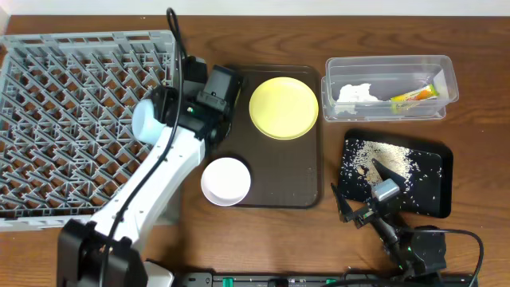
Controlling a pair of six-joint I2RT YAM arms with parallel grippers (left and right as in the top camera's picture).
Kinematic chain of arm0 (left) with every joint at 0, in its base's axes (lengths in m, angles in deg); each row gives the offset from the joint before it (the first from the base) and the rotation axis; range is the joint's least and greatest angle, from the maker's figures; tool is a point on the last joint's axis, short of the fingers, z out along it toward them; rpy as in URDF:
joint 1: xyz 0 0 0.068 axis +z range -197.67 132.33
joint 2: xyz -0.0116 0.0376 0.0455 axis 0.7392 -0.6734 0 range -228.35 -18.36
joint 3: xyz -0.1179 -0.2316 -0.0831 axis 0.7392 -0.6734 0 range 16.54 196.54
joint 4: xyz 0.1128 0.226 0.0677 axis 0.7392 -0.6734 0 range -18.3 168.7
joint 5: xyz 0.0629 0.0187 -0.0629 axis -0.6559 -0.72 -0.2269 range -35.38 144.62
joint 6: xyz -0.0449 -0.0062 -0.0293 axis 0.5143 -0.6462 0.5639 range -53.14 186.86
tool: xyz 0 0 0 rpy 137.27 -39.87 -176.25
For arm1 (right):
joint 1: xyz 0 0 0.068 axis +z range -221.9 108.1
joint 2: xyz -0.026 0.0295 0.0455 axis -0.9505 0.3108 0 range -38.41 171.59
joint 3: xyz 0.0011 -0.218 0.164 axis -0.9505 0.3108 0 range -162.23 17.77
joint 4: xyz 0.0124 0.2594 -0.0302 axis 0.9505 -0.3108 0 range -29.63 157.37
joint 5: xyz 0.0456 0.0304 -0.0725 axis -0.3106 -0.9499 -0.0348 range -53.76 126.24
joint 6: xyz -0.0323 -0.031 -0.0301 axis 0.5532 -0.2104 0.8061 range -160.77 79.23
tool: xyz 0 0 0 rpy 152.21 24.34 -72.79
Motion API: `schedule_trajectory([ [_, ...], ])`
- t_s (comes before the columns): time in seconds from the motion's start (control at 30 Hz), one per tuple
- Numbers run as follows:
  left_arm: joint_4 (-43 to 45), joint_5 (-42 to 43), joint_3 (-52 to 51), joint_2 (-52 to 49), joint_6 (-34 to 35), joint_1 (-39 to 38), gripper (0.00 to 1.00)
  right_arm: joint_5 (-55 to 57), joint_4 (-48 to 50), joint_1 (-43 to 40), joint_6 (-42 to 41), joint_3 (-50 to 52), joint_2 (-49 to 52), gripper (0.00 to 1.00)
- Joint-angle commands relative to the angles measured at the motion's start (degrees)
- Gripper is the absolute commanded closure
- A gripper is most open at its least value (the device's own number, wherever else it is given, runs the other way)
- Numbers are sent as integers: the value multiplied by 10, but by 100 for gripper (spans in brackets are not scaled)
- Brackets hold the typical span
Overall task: Sort waste into correct bins and load items into the dishwasher
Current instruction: 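Return the left gripper to the tray and grasp the pink bowl rim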
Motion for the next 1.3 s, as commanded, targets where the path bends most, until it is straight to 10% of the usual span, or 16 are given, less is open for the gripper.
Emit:
schedule_trajectory([
  [0.0,1,168,4,9,52,-7,50,-1,1,-2,5,2,-3,1],
  [0.27,106,495,4,-58,56,-6,50,-1,1,-2,5,2,-3,1],
  [1.0,-202,469,0,95,159,-6,60,-1,1,-2,5,2,-3,1],
  [1.27,-149,459,-99,36,159,-6,56,-1,1,-2,5,3,-3,1],
])
